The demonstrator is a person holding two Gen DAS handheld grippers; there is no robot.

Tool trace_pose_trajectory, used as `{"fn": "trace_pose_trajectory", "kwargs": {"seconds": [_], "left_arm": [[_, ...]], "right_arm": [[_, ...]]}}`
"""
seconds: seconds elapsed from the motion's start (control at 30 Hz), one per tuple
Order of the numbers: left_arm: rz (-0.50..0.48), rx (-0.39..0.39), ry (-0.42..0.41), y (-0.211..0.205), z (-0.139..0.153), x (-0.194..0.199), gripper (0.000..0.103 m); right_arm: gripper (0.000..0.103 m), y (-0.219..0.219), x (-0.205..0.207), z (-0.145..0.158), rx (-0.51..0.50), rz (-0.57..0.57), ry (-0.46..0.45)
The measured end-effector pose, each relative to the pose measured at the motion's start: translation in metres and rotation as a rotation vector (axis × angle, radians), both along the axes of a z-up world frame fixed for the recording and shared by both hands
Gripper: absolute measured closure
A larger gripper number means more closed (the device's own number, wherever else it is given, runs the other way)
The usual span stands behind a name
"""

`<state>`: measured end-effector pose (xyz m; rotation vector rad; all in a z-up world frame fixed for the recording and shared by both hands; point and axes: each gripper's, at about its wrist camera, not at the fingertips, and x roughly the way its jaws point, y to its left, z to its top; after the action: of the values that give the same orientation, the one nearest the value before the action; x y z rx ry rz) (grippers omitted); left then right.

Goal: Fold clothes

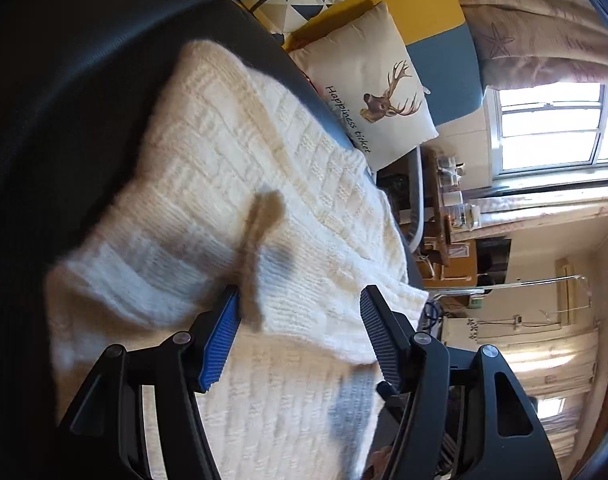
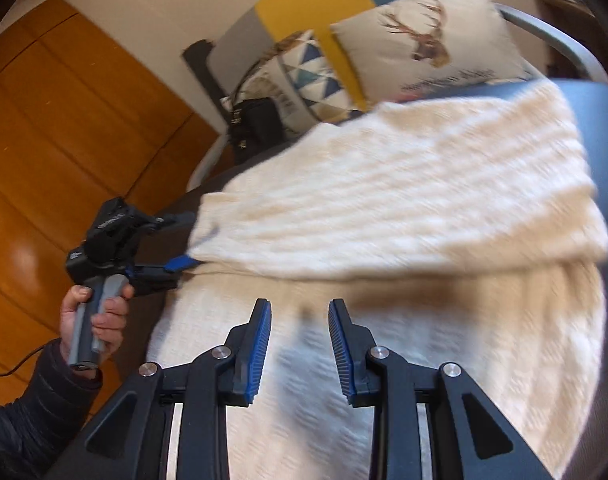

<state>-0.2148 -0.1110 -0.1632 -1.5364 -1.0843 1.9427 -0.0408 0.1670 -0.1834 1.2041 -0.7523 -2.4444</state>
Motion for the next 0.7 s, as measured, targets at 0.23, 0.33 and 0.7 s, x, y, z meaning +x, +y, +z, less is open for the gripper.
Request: {"fn": "trace_pose_trajectory", "kwargs": {"seconds": [0.23, 0.33, 0.7], "left_arm": [[0.041, 0.001, 0.054, 0.009, 0.003, 0.006, 0.097], [0.06, 0.057, 0.09, 0.009, 0.013, 0.006, 0.097], [-0.004, 0.222, 0.308, 0.03, 0.089, 0.005, 0.097]], "right_arm": [[0.072, 0.061, 0.048, 0.002, -0.151, -0.235, -0.022], [0.072, 0.108, 0.082, -0.018, -0.529, -0.379, -0.019], [0.06, 0.154, 0.067, -0.068, -0.828, -0.717, -0.062]]}}
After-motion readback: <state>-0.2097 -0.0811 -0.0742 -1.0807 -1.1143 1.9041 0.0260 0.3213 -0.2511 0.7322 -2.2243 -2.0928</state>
